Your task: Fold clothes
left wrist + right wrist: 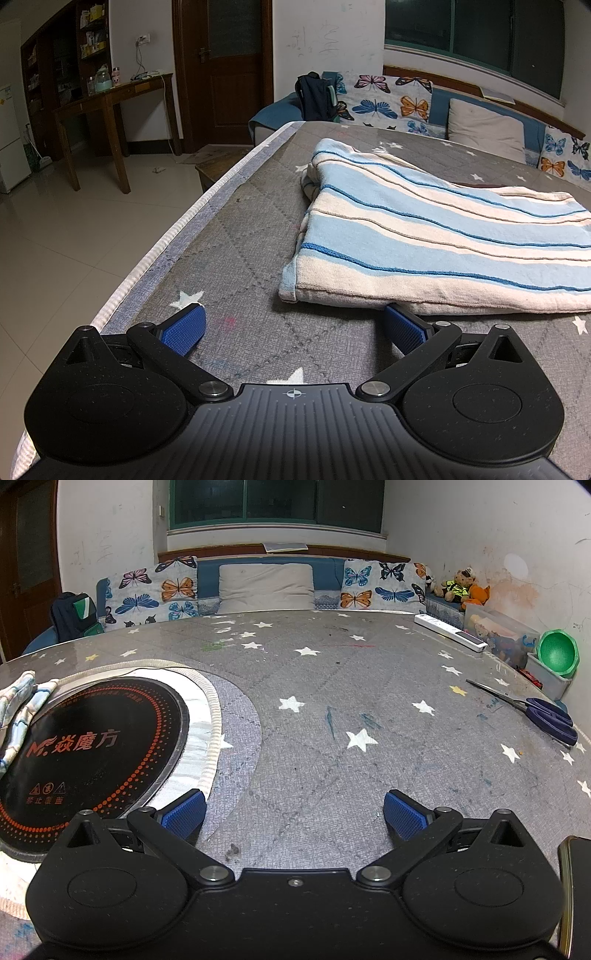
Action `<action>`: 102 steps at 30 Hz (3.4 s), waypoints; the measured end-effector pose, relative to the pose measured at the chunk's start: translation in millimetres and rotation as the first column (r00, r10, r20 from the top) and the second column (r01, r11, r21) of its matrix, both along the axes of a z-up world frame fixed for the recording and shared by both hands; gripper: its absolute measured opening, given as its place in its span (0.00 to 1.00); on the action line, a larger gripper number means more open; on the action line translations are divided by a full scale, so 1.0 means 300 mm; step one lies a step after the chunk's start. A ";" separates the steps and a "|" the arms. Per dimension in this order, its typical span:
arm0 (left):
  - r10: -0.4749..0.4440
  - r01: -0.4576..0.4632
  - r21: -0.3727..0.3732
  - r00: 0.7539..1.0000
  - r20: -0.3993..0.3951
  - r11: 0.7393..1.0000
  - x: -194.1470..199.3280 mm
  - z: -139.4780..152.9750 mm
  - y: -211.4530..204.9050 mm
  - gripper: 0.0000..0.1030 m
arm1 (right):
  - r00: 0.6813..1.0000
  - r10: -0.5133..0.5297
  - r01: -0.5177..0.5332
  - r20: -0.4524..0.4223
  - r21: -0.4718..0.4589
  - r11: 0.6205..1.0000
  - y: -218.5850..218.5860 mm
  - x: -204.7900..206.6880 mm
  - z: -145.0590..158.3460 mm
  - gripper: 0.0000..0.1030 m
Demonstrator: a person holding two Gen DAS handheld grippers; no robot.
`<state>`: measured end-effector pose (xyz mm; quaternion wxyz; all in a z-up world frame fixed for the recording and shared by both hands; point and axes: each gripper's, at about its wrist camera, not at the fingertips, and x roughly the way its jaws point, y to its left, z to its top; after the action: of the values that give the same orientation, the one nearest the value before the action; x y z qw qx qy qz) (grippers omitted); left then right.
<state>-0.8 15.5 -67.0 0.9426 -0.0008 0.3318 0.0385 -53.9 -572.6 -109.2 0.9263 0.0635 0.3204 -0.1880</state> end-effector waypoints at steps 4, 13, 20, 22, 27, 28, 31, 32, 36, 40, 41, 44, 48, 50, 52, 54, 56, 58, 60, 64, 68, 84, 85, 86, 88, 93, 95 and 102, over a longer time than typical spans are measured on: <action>0.000 0.000 0.000 1.000 0.000 1.000 0.000 0.000 0.000 1.00 | 1.000 0.000 0.000 0.000 0.000 1.000 -0.016 0.004 -0.003 1.00; 0.000 0.000 -0.001 1.000 0.000 1.000 -0.001 0.000 -0.001 1.00 | 1.000 0.000 0.000 0.000 0.001 1.000 -0.005 -0.002 -0.001 1.00; 0.000 0.000 -0.001 1.000 0.000 1.000 -0.001 0.000 -0.001 1.00 | 1.000 0.000 0.000 0.000 0.002 1.000 -0.019 0.002 -0.003 1.00; 0.000 0.000 -0.001 1.000 0.000 1.000 -0.001 0.000 -0.001 1.00 | 1.000 0.000 0.000 0.001 0.003 1.000 -0.020 0.001 -0.003 1.00; 0.000 0.000 -0.001 1.000 0.000 1.000 0.000 0.000 0.000 1.00 | 1.000 0.000 0.000 0.001 0.003 1.000 -0.019 0.005 -0.005 1.00; 0.000 0.000 -0.001 1.000 0.000 1.000 0.000 0.000 -0.002 1.00 | 1.000 0.000 0.000 0.001 0.004 1.000 -0.019 0.004 -0.005 1.00; 0.000 0.000 -0.001 1.000 0.000 1.000 0.001 0.000 -0.002 1.00 | 1.000 0.000 0.000 0.001 0.005 1.000 -0.027 0.006 -0.005 1.00; 0.000 0.000 -0.001 1.000 0.000 1.000 0.001 0.000 -0.002 1.00 | 1.000 0.000 0.000 0.001 0.005 1.000 -0.026 0.006 -0.005 1.00; 0.000 0.000 -0.001 1.000 0.000 1.000 0.001 0.000 -0.002 1.00 | 1.000 0.000 0.000 0.001 0.005 1.000 -0.025 0.006 -0.006 1.00; 0.000 0.000 -0.001 1.000 -0.001 1.000 0.001 0.000 -0.002 1.00 | 1.000 0.000 0.000 0.001 0.005 1.000 -0.025 0.006 -0.005 1.00; 0.000 0.000 -0.001 1.000 -0.001 1.000 0.001 0.000 -0.002 1.00 | 1.000 0.000 0.000 0.001 0.005 1.000 -0.025 0.006 -0.005 1.00; 0.000 0.000 -0.001 1.000 -0.001 1.000 0.001 0.000 -0.001 1.00 | 1.000 0.000 0.000 0.001 0.005 1.000 -0.024 0.006 -0.005 1.00; 0.000 0.000 -0.001 1.000 -0.001 1.000 0.001 0.000 0.000 1.00 | 1.000 0.000 0.000 0.001 0.005 1.000 -0.026 0.006 -0.005 1.00; 0.000 0.000 -0.001 1.000 -0.001 1.000 0.001 0.000 -0.001 1.00 | 1.000 0.000 0.000 0.001 0.005 1.000 -0.024 0.006 -0.005 1.00; 0.000 0.000 -0.001 1.000 -0.001 1.000 0.001 0.000 -0.001 1.00 | 1.000 0.000 0.000 0.001 0.005 1.000 -0.025 0.006 -0.005 1.00; 0.000 0.000 -0.001 1.000 -0.001 1.000 0.001 0.000 -0.001 1.00 | 1.000 0.000 0.000 0.001 0.005 1.000 -0.026 0.005 -0.005 1.00; 0.000 0.000 -0.001 1.000 -0.001 1.000 0.001 0.000 0.000 1.00 | 1.000 0.000 0.000 0.001 0.006 1.000 -0.025 0.005 -0.005 1.00; 0.000 0.000 -0.001 1.000 -0.001 1.000 0.001 0.000 -0.001 1.00 | 1.000 0.000 0.000 0.001 0.006 1.000 -0.026 0.005 -0.005 1.00; 0.000 0.000 -0.001 1.000 -0.001 1.000 0.001 0.000 0.000 1.00 | 1.000 0.000 0.000 0.001 0.005 1.000 -0.026 0.005 -0.005 1.00; 0.000 0.000 -0.001 1.000 -0.001 1.000 0.002 0.000 0.001 1.00 | 1.000 0.000 0.000 0.001 0.006 1.000 -0.025 0.005 -0.005 1.00; 0.000 0.000 -0.001 1.000 -0.001 1.000 0.001 0.000 0.000 1.00 | 1.000 0.000 0.000 0.001 0.005 1.000 -0.025 0.005 -0.005 1.00; 0.000 0.000 -0.001 1.000 -0.001 1.000 0.001 0.000 0.000 1.00 | 1.000 0.000 0.000 0.001 0.007 1.000 -0.021 0.005 -0.005 1.00; 0.000 0.000 -0.001 1.000 -0.001 1.000 0.001 0.000 0.001 1.00 | 1.000 0.000 0.000 0.001 0.008 1.000 -0.021 0.005 -0.005 1.00; 0.000 0.000 -0.001 1.000 -0.001 1.000 0.001 0.000 0.001 1.00 | 1.000 0.000 0.000 0.001 0.008 1.000 -0.021 0.005 -0.004 1.00; 0.000 0.000 -0.001 1.000 -0.001 1.000 0.001 0.000 0.000 1.00 | 1.000 0.000 0.000 0.001 0.008 1.000 -0.023 0.005 -0.004 1.00; 0.000 0.000 -0.001 1.000 -0.001 1.000 0.001 0.000 0.002 1.00 | 1.000 0.000 0.000 0.001 0.008 1.000 -0.023 0.004 -0.004 1.00; 0.000 0.000 -0.001 1.000 -0.001 1.000 0.001 0.000 0.001 1.00 | 1.000 0.000 0.000 0.001 0.008 1.000 -0.023 0.004 -0.004 1.00; 0.000 0.000 -0.001 1.000 -0.001 1.000 0.001 0.001 0.001 1.00 | 1.000 0.000 0.000 0.001 0.008 1.000 -0.023 0.004 -0.004 1.00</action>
<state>-0.6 15.8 -66.8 0.9424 -0.0013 0.3322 0.0381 -52.6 -579.4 -110.5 0.9262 0.0672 0.3206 -0.1867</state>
